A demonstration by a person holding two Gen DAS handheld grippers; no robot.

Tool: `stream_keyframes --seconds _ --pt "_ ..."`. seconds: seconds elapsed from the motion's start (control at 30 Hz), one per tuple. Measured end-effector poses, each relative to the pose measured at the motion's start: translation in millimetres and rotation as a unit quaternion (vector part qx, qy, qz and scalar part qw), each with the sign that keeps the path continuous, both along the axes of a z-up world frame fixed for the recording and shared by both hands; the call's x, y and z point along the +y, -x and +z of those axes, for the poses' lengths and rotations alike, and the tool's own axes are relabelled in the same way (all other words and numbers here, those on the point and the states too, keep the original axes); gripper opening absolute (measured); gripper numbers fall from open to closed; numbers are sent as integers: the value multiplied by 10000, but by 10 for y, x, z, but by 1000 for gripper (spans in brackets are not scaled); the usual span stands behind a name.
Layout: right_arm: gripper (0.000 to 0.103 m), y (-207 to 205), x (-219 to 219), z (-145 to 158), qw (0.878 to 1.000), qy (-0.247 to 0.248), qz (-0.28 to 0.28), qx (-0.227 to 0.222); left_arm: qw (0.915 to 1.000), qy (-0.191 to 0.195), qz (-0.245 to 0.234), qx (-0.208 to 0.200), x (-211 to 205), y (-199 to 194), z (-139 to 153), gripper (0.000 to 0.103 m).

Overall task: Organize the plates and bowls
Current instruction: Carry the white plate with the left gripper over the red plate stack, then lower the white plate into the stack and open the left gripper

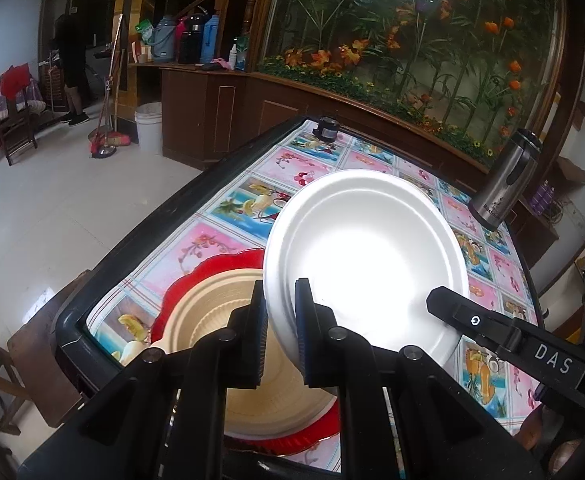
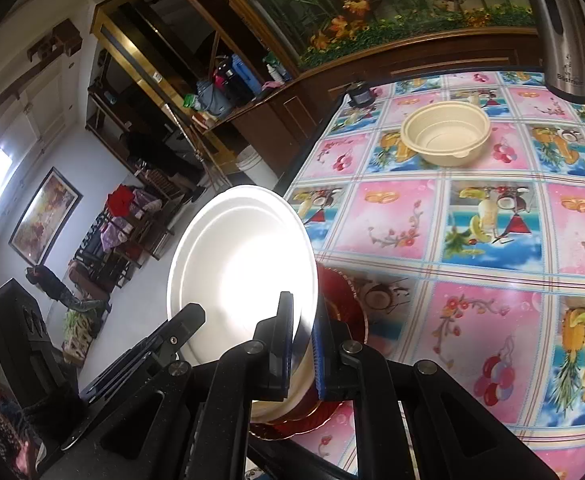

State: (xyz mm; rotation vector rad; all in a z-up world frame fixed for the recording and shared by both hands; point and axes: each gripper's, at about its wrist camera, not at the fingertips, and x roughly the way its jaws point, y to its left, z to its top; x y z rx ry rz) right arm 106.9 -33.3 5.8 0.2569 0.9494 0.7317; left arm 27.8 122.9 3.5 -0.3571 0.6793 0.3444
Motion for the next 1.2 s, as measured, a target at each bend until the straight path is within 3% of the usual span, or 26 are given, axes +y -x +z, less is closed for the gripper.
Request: stream_keyframes --seconds 0.33,0.63,1.2 --pt "8 118 240 55 9995 66 289 -60 9998 -12 171 -35 164 188 9 11" --pt "8 141 454 -169 9983 239 505 158 9992 93 311 245 290 220 -219 11" --pt "9 139 540 -371 9965 525 554 335 9984 112 302 454 314 199 -352 11"
